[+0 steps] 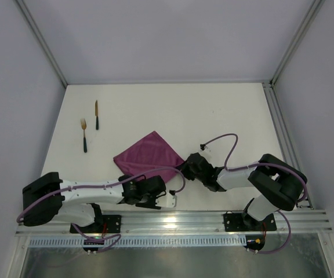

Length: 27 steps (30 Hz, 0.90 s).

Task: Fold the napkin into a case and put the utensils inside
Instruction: Pick up the upper triangle-folded napkin from the center of the board.

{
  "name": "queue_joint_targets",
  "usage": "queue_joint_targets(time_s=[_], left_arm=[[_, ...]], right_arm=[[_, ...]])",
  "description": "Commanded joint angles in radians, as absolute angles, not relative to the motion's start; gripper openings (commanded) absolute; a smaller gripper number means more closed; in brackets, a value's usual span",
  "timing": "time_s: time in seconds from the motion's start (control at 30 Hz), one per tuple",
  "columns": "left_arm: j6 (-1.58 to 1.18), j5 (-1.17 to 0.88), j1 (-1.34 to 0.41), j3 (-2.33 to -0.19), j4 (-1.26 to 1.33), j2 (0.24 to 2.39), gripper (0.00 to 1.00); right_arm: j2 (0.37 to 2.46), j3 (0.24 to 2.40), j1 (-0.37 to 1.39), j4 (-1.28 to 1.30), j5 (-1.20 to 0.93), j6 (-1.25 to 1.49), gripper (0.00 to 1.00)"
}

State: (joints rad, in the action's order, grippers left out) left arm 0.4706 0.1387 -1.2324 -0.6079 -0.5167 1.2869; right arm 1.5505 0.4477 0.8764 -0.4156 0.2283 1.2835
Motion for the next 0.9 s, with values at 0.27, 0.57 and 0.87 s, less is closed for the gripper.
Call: queue_joint_targets(time_s=[0.27, 0.57, 0.87], left_arm=[[0.436, 0.126, -1.212, -0.561, -0.523, 1.359, 0.18], [0.428, 0.181, -1.172, -0.603, -0.557, 1.237, 0.00], [0.402, 0.144, -1.129, -0.788, -0.672, 1.074, 0.00]], right_arm=[[1.526, 0.469, 0.874, -0.356, 0.252, 1.243, 0.04], [1.376, 0.560, 0.874, -0.129, 0.342, 1.139, 0.04], [1.163, 0.738, 0.793, 0.195, 0.342, 0.931, 0.04]])
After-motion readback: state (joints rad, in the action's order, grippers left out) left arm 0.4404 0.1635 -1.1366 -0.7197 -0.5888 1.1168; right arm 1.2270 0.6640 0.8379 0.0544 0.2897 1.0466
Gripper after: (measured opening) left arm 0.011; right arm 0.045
